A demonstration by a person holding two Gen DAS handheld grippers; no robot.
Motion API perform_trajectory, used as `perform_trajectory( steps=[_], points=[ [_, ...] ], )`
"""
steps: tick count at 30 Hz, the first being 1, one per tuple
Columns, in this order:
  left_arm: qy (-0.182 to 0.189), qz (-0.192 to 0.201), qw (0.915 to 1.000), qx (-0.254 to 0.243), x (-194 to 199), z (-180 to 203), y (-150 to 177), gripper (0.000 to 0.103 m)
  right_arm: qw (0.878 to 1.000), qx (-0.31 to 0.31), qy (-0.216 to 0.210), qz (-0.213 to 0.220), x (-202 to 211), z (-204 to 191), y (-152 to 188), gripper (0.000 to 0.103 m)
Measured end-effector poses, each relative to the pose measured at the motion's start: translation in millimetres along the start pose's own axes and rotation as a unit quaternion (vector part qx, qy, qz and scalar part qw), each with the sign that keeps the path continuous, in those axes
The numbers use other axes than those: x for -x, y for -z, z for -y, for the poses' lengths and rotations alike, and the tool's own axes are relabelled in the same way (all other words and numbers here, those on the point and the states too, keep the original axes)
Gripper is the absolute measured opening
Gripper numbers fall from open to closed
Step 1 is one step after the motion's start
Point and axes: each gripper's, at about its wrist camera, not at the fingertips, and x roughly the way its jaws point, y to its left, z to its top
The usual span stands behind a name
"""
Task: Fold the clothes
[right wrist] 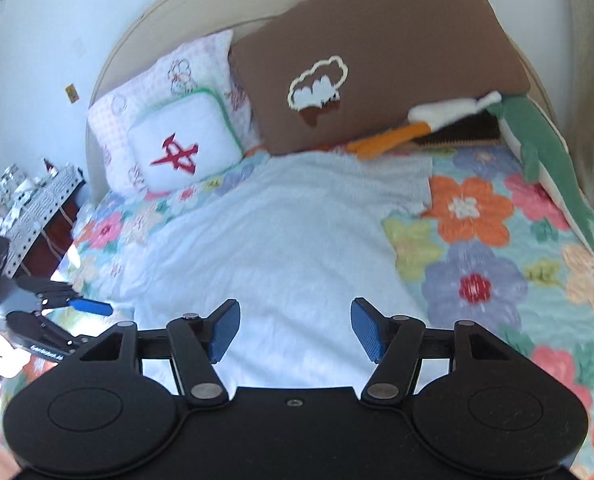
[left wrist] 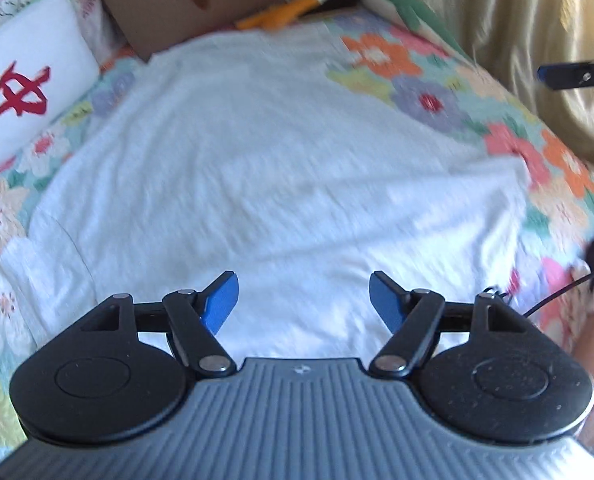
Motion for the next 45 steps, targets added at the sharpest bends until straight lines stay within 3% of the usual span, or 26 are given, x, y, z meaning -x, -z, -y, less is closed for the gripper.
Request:
perform_trajectory(
  steps=[7,17,22,25,37,45],
  points=[
    [0.032,-0.053,0.9981,0.001,17,34,22,0.076,0.995,-0.007,-0.046,-0.088,43,-28,40,0.067],
    [0.046,-0.045,0.9973,0.035,19,60,53,0.076,0.997,0.003,-0.001,-0.074,45,-64,100,0.068],
    [0.008,-0.030,0.9992,0.025,20,70,63,0.077,0.998,0.018,0.025,-0.063,39,-82,115,0.070],
    [-0.022,-0.024,0.9994,0.015,20,78,69,0.080,0.997,0.034,0.015,-0.062,36,-94,119,0.088],
    [-0.123,0.009,0.9923,-0.008,31,83,82,0.081,0.998,0.028,0.048,-0.029,28,-121,126,0.089],
    [-0.124,0.025,0.9919,-0.012,39,83,83,0.087,0.998,0.006,0.066,-0.019,24,-125,128,0.089]
  ],
)
